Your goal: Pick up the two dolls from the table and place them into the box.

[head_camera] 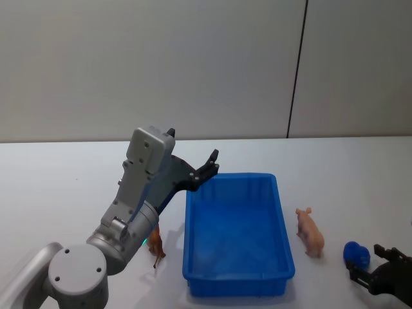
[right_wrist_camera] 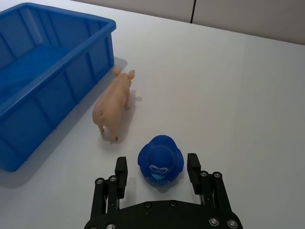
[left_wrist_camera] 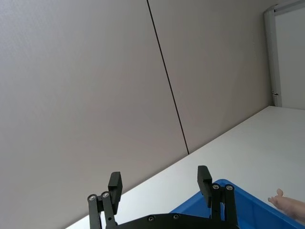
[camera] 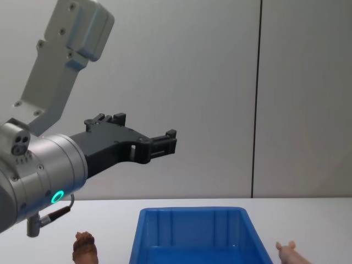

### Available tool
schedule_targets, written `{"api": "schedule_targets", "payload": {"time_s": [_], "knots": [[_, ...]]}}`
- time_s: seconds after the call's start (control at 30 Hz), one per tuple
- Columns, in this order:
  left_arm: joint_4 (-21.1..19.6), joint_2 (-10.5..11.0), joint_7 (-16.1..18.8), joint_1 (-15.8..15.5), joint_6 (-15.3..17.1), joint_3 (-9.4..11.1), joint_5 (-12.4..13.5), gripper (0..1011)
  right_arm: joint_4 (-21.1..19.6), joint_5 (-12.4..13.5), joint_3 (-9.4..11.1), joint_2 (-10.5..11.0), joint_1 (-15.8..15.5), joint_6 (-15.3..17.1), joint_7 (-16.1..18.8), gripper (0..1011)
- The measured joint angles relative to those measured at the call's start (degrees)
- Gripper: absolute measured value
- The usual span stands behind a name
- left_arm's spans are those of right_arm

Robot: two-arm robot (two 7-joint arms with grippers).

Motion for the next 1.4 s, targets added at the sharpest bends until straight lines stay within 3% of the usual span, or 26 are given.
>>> {"api": "schedule_targets", "payload": {"time_s": [0.07, 0.2, 0.43, 0.53, 0.93, 1.4], "knots": [[0.00, 0.00, 0.00, 0.00, 0.00, 0.00, 0.00, 1001, 0.26, 0.02, -0.03, -0.11, 0.17, 0.08, 0.00, 757], [0.00, 0.00, 0.00, 0.00, 0.00, 0.00, 0.00, 1001, 0.99, 0.09, -0.11, -0.41, 0.64, 0.23, -0.03, 591], [0.00, 0.00, 0.00, 0.00, 0.00, 0.00, 0.00, 1001, 1.83, 0.14, -0.22, -0.74, 1.10, 0.25, -0.27, 418], [0.00, 0.00, 0.00, 0.00, 0.00, 0.00, 0.00, 1001, 2.12, 0.14, -0.26, -0.89, 1.25, 0.13, -0.39, 299], [0.00, 0.00, 0.00, 0.00, 0.00, 0.00, 0.00, 1001, 1.60, -0.17, -0.28, -1.12, 1.44, -2.08, -1.14, 206], [0.00, 0.00, 0.00, 0.00, 0.00, 0.00, 0.00, 1001, -3.35, -1.14, 0.06, -1.53, 3.07, -5.93, -1.72, 125]]}}
